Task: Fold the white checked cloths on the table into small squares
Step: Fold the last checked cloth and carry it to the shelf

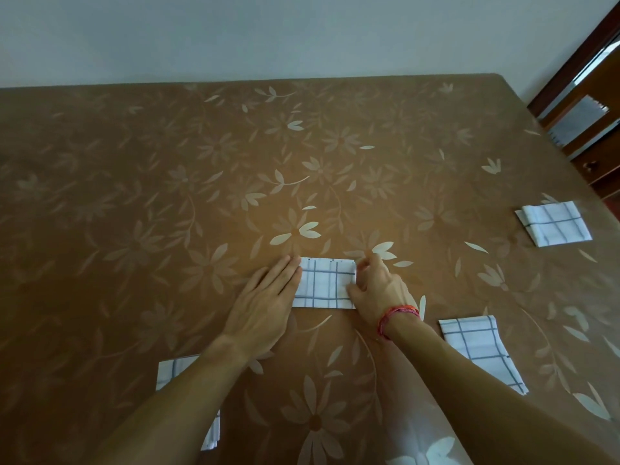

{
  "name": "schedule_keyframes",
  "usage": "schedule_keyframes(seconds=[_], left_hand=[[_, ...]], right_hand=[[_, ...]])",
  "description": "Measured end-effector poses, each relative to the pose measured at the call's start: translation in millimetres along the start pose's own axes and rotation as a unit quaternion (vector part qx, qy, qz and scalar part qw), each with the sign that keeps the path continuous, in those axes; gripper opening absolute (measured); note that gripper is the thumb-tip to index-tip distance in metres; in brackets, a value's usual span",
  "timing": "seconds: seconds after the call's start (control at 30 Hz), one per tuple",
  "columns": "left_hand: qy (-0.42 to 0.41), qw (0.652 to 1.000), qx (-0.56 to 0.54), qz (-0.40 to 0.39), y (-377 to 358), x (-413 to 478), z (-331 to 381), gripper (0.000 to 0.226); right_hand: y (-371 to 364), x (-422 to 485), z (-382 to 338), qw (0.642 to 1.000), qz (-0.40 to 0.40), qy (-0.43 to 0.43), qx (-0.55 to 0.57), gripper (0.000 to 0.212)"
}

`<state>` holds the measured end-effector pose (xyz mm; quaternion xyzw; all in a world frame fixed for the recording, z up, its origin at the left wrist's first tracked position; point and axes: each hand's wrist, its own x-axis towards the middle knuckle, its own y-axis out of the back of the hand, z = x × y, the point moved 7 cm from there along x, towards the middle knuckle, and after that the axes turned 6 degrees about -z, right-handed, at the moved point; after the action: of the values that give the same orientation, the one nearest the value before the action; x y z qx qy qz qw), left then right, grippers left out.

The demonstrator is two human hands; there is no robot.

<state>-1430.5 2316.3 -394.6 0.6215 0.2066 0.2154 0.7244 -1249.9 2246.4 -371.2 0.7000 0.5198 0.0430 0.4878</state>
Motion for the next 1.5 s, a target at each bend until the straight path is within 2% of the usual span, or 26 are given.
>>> schedule_keyframes(seconds=[0.07,0.13,0.23,0.3,0.37,0.43,0.73,0.93,1.13,1.33,1.5], left_hand=[[0.0,1.0,0.001,-0.01,-2.5,0.0,-1.9,0.054],[-0.003,1.0,0.002,-0.018,-4.0,0.2,-2.9,0.054],[-0.003,1.0,-0.001,-0.025,-5.8,1.5,-3.8,0.052],[-0.003,0.999,-0.003,-0.033,-7.5,2.4,-5.0,0.054],[-0.008,0.999,-0.006,-0.041,-9.2,3.9,-6.7,0.055],[-0.014,0.999,-0.014,-0.045,-9.3,5.7,-8.8,0.056],[-0.032,0.998,-0.02,-0.056,-14.4,7.0,-12.2,0.058],[-0.022,0.999,-0.013,-0.048,-14.0,8.2,-11.2,0.055],[-0.016,0.999,0.0,-0.052,-13.2,8.6,-10.8,0.054],[-0.006,0.998,-0.007,-0.061,-9.4,7.7,-8.1,0.055],[-0.004,0.997,-0.03,-0.075,-7.8,6.6,-6.5,0.055]], right_hand=[[2.1,-2.1,-1.8,1.0,0.009,0.003,-0.016,0.029],[5.1,-7.2,-11.9,0.993,0.054,0.043,-0.096,0.033],[-5.1,-23.1,-48.5,0.945,0.156,0.214,-0.192,0.036],[-33.7,-25.8,-65.3,0.922,0.114,0.298,-0.219,0.046],[-61.9,-21.1,-68.6,0.912,0.048,0.321,-0.249,0.056],[-74.2,-12.9,-63.8,0.917,0.016,0.306,-0.255,0.061],[-86.6,0.1,-57.4,0.943,-0.018,0.244,-0.227,0.066],[-83.8,2.8,-55.3,0.942,0.042,0.23,-0.242,0.062],[-75.9,1.6,-48.0,0.945,0.022,0.22,-0.242,0.065],[-42.9,-0.2,-2.4,0.944,0.021,0.162,-0.285,0.066],[-42.5,-0.4,-2.5,0.948,0.013,0.157,-0.277,0.067]])
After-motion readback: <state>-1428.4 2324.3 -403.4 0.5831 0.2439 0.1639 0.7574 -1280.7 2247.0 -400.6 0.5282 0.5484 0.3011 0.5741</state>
